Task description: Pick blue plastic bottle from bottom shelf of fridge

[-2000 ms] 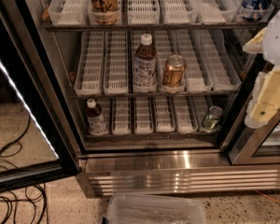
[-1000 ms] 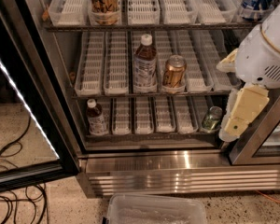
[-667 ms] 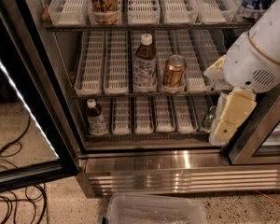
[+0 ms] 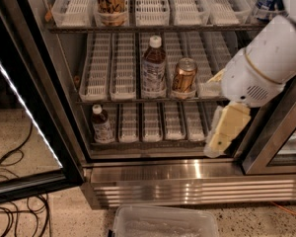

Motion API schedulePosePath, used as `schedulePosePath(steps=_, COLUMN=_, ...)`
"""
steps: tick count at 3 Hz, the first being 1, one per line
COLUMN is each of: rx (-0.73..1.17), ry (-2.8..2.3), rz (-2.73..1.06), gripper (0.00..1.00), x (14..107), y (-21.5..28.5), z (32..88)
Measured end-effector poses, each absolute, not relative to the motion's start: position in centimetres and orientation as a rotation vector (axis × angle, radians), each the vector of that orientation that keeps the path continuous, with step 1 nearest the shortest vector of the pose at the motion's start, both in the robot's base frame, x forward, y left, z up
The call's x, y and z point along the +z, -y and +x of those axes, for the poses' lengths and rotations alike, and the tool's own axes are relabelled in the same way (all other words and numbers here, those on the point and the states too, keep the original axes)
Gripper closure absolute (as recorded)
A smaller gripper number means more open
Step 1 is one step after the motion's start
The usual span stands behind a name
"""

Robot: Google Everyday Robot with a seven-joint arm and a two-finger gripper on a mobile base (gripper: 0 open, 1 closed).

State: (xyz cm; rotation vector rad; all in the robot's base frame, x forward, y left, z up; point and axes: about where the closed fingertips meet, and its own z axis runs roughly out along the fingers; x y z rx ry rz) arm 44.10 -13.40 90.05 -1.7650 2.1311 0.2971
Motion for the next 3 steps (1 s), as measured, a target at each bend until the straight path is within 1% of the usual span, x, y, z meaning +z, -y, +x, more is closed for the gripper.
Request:
schedulePosePath(steps=1, rx=0.457, ry=-2.121, rz=-1.683, gripper=0.00, x=84.3, y=9.0, z=45.6)
schedulePosePath(steps=2, rx=0.518, ry=-2.156, rz=-1.597, gripper=0.00, x=79.2, y=4.5, z=45.8)
schedulePosePath(steps=3, rx=0.553, ry=-2.090, rz=-1.516, gripper=0.00, x=77.4, y=0.6, z=47.4)
